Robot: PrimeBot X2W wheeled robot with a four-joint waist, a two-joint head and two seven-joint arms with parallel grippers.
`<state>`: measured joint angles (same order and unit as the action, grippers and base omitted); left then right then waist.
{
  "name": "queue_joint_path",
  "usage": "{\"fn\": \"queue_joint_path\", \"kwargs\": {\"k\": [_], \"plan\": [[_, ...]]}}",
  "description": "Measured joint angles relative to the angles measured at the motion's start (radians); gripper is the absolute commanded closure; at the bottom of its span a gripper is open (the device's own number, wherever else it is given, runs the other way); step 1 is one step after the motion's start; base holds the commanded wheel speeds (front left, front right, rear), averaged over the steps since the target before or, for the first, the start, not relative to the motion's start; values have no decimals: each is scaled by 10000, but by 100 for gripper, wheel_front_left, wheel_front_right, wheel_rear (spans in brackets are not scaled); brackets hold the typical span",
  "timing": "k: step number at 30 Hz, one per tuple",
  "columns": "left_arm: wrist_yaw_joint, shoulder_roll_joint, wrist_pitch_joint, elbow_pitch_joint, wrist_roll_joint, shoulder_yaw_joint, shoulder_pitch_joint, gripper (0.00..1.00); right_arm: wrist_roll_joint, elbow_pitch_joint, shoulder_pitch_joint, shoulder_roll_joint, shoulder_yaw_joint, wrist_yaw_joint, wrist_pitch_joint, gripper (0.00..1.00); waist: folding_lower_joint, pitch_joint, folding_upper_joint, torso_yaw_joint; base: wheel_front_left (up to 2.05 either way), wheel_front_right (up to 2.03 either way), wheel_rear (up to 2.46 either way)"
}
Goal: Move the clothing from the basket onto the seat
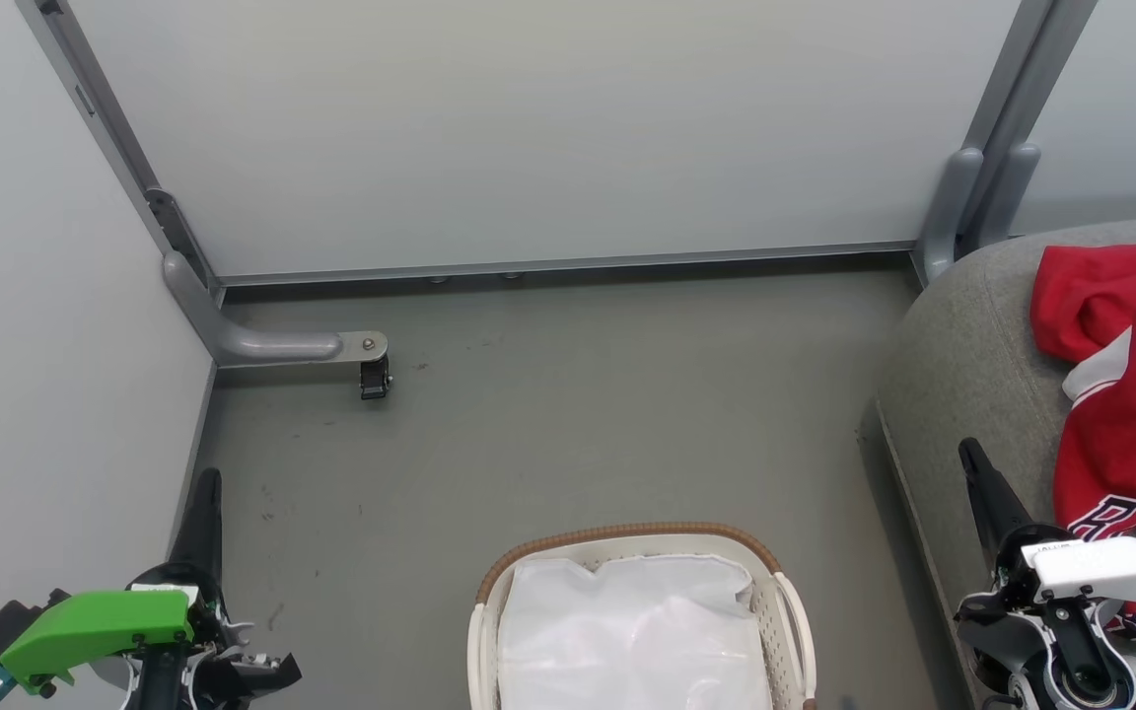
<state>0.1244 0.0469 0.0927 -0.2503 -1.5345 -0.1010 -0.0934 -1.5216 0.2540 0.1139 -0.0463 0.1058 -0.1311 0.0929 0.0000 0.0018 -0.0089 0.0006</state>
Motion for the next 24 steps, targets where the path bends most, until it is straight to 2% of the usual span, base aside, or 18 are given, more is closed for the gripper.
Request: {"fn": "queue_joint_path", "kwargs": {"k": [13, 24], "plan": [[35, 2, 209, 38, -765, -128, -105, 100, -892, -75, -3, -6, 73, 0, 215, 100, 0, 13, 0, -6, 0, 0, 0], [35, 2, 209, 38, -769, -130, -105, 100, -895, -79, -4, -8, 77, 0, 217, 100, 0, 13, 0, -7, 0, 0, 0]]}}
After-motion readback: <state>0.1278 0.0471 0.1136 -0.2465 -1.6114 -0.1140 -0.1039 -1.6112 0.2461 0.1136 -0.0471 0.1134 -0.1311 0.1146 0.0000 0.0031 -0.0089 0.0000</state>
